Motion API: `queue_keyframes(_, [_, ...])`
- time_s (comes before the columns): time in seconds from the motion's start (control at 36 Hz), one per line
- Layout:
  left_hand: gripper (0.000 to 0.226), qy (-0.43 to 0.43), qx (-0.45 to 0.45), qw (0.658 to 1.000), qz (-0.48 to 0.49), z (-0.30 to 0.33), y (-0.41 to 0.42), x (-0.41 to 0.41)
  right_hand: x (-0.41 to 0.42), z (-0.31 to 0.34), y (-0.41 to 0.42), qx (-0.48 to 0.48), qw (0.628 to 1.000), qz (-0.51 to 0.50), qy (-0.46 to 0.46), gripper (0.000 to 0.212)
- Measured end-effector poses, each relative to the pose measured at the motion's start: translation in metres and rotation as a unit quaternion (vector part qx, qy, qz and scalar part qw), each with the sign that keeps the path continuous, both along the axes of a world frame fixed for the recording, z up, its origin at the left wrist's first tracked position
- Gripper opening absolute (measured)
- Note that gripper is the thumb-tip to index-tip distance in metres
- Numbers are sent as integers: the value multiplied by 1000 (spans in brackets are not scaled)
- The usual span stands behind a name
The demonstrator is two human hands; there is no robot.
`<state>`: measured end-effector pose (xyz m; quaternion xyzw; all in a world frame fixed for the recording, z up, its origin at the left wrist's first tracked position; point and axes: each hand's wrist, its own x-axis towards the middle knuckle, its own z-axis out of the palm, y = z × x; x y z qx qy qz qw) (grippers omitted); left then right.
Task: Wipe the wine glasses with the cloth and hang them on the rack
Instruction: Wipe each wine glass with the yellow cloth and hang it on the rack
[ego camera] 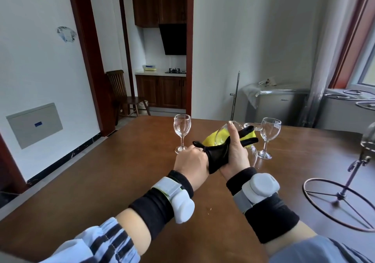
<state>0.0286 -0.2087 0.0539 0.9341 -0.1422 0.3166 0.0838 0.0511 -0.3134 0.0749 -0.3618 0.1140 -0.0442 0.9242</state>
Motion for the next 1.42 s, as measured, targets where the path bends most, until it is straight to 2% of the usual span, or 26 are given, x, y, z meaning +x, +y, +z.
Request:
queue_keyframes(0.06, [14, -9, -16, 1000, -25, -1, 2, -2, 3, -3, -2, -27, 1000, -9, 2, 79])
queue_keyframes(0.14, [23, 38, -115, 992, -24, -3, 7, -1, 5, -7, -2, -26, 1000, -4, -9, 69])
queue_keyframes(0.25, [24, 97, -216, 970, -50, 0, 10, -3, 7, -11, -1, 20, 998, 45, -31, 107])
queue_keyframes(0.31, [26, 93, -237, 965, -57, 1, 9, -3, 8, -10, -2, 14, 997, 65, -43, 113])
queue_keyframes(0.39, [31, 71, -218, 973, -33, 2, 10, -4, 5, -9, -2, -29, 992, 90, -81, 98])
queue_keyframes(0.47, [31, 56, -207, 976, -33, -1, 12, -4, 0, -9, -2, -112, 977, 114, -141, 63])
queue_keyframes(0.53, [22, 79, -239, 966, -61, -2, 14, -4, -4, -8, -4, -153, 968, 125, -153, 51])
queue_keyframes(0.61, [13, 159, -335, 921, -124, -4, 22, -1, -6, -5, -8, -166, 962, 146, -158, 35])
queue_keyframes(0.67, [19, 203, -402, 877, -167, -5, 29, 0, -3, -6, -12, -183, 962, 136, -151, 34])
queue_keyframes(0.72, [16, 225, -440, 850, -185, 0, 37, 0, -1, -10, -16, -217, 958, 123, -141, 33])
queue_keyframes(0.83, [26, 233, -424, 854, -189, 11, 42, 5, -3, -15, -18, -231, 948, 169, -137, 43])
queue_keyframes(0.86, [27, 232, -441, 845, -194, 14, 40, 3, -5, -15, -17, -233, 945, 180, -143, 42])
queue_keyframes(0.92, [31, 240, -501, 805, -208, 22, 33, 1, -7, -16, -16, -258, 935, 190, -155, 42])
queue_keyframes(0.97, [43, 247, -534, 779, -218, 28, 27, 2, -8, -18, -14, -277, 925, 203, -165, 40])
queue_keyframes(1.0, [51, 248, -538, 776, -217, 31, 25, 2, -8, -19, -14, -283, 920, 210, -171, 39])
queue_keyframes(1.08, [66, 263, -534, 776, -208, 36, 21, 5, -7, -25, -13, -304, 896, 253, -203, 57])
queue_keyframes(1.14, [61, 292, -528, 765, -227, 36, 20, 8, -8, -28, -12, -302, 876, 286, -243, 63])
queue_keyframes(1.19, [45, 313, -540, 738, -255, 36, 17, 9, -9, -28, -10, -306, 862, 317, -252, 71])
queue_keyframes(1.25, [36, 313, -558, 718, -271, 36, 16, 8, -9, -27, -10, -318, 845, 339, -265, 68])
queue_keyframes(1.33, [43, 296, -561, 725, -268, 36, 17, 5, -8, -27, -9, -340, 837, 344, -256, 69])
queue_keyframes(1.42, [55, 280, -563, 735, -254, 37, 16, 2, -9, -24, -8, -377, 842, 297, -246, 69])
